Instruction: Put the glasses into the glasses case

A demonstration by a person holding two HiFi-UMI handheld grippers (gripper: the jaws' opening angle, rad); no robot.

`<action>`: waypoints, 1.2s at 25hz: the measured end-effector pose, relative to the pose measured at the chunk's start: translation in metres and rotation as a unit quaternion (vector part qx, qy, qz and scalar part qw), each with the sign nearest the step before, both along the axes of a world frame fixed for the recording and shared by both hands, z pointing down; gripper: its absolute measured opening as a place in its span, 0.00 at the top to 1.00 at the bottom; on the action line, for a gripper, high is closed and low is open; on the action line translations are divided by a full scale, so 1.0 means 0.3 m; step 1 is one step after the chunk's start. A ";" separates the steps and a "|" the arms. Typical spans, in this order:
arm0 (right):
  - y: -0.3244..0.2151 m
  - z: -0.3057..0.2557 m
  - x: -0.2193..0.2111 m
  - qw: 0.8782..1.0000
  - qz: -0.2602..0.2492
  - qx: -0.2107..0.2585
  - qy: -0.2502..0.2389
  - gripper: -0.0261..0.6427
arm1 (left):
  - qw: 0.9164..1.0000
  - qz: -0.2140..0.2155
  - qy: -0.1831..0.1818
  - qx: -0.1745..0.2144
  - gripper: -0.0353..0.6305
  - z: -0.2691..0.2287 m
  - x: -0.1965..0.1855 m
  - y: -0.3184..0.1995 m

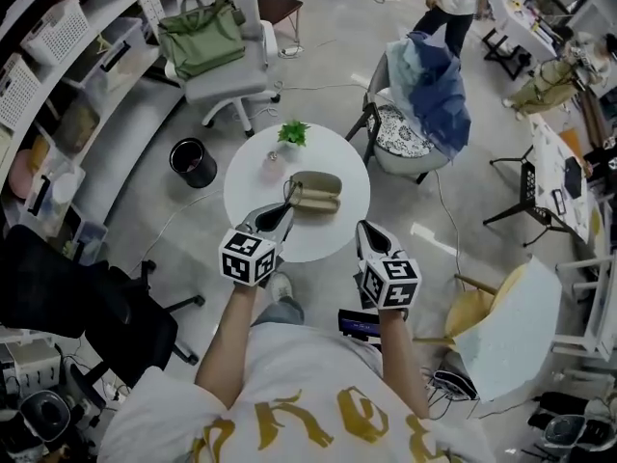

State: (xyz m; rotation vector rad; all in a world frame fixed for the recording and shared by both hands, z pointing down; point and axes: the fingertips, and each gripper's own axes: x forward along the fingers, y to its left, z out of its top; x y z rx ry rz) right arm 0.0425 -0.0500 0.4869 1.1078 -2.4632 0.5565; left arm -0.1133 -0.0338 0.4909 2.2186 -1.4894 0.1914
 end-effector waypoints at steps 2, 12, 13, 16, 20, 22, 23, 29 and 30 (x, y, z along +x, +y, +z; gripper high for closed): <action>-0.065 -0.004 -0.034 1.000 0.022 0.007 0.002 0.93 | 1.000 0.019 -0.004 -0.006 0.92 0.026 -0.037 -0.062; -0.181 0.027 -0.153 0.997 0.065 0.008 0.027 0.93 | 0.993 0.111 -0.015 -0.022 0.92 0.098 -0.088 -0.237; -0.187 0.030 -0.156 0.997 0.067 0.007 0.028 0.93 | 0.993 0.116 -0.016 -0.023 0.92 0.101 -0.087 -0.245; -0.194 0.041 -0.161 0.997 0.073 0.004 0.030 0.93 | 0.991 0.130 -0.018 -0.025 0.92 0.113 -0.087 -0.257; -0.207 0.063 -0.165 0.997 0.071 -0.001 0.028 0.93 | 0.991 0.130 -0.021 -0.028 0.92 0.126 -0.097 -0.271; -0.220 0.071 -0.166 0.997 0.069 -0.004 0.022 0.93 | 0.990 0.132 -0.026 -0.029 0.92 0.125 -0.092 -0.272; -0.229 0.070 -0.172 0.998 0.067 -0.004 0.018 0.93 | 0.990 0.134 -0.030 -0.029 0.92 0.123 -0.090 -0.274; -0.256 0.046 -0.213 0.998 0.054 0.006 0.011 0.93 | 0.987 0.150 -0.039 -0.034 0.92 0.120 -0.079 -0.279; -0.255 0.050 -0.213 0.998 0.053 0.005 0.013 0.92 | 0.987 0.153 -0.041 -0.036 0.92 0.124 -0.075 -0.281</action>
